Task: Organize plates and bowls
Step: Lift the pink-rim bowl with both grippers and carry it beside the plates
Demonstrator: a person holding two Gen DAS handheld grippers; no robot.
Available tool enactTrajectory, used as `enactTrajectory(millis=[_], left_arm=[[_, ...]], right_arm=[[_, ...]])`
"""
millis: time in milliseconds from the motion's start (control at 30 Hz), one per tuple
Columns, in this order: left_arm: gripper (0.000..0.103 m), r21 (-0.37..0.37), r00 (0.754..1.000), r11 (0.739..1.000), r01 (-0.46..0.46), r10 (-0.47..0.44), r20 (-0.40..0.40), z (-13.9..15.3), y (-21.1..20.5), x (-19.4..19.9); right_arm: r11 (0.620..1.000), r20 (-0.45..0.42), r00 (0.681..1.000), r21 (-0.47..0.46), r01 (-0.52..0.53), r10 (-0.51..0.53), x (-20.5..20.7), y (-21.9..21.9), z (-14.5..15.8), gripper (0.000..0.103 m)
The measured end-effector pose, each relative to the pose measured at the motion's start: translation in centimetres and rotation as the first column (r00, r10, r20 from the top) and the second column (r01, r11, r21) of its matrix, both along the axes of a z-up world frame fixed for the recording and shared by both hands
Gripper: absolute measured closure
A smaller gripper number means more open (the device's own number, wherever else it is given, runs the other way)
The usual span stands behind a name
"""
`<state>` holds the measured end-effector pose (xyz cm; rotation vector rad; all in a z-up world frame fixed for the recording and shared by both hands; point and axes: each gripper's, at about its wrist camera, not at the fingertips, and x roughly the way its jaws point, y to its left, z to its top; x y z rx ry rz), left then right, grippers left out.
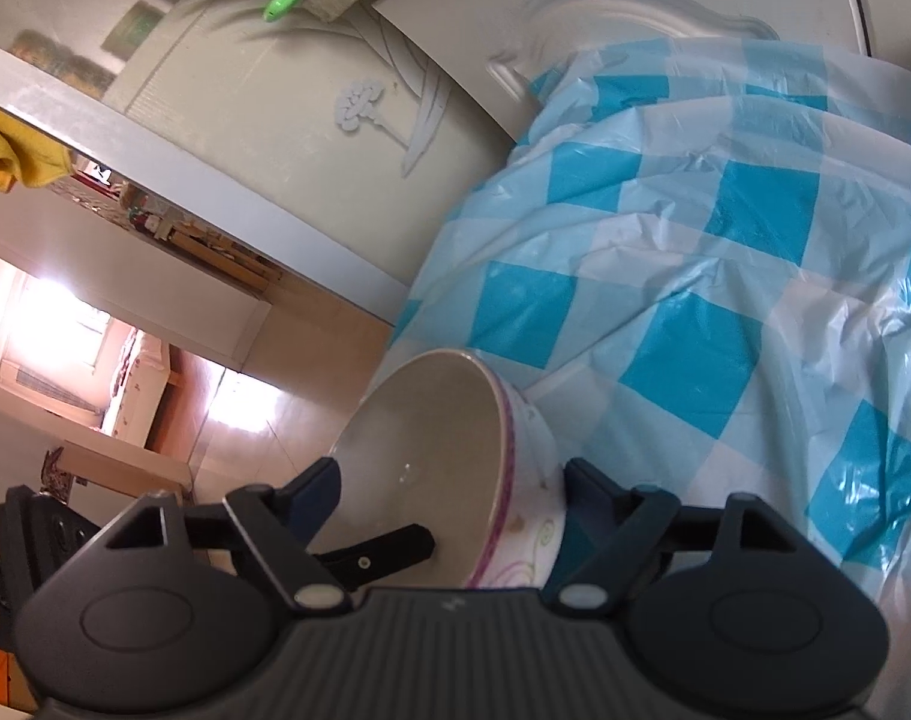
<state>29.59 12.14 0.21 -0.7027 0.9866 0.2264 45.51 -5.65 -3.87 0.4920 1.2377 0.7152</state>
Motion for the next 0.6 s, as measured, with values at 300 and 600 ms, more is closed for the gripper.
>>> enactTrajectory(millis=[300,600], left_arm=[[0.088,0.026,0.998,0.999,0.027,-0.028,0.049,2.7,-0.8,-1.6],[0.088,0.058,0.987,0.991,0.124,-0.129,0.092,5.0,-3.9,-3.1]], right_arm=[[0.999,0.042,0.999,0.031,0.020,-0.022,-1.9,-0.8,2.5,0.021],[0.996,0.105,0.991,0.033,0.084,-0.087,-5.5,-4.0,5.8,0.021]])
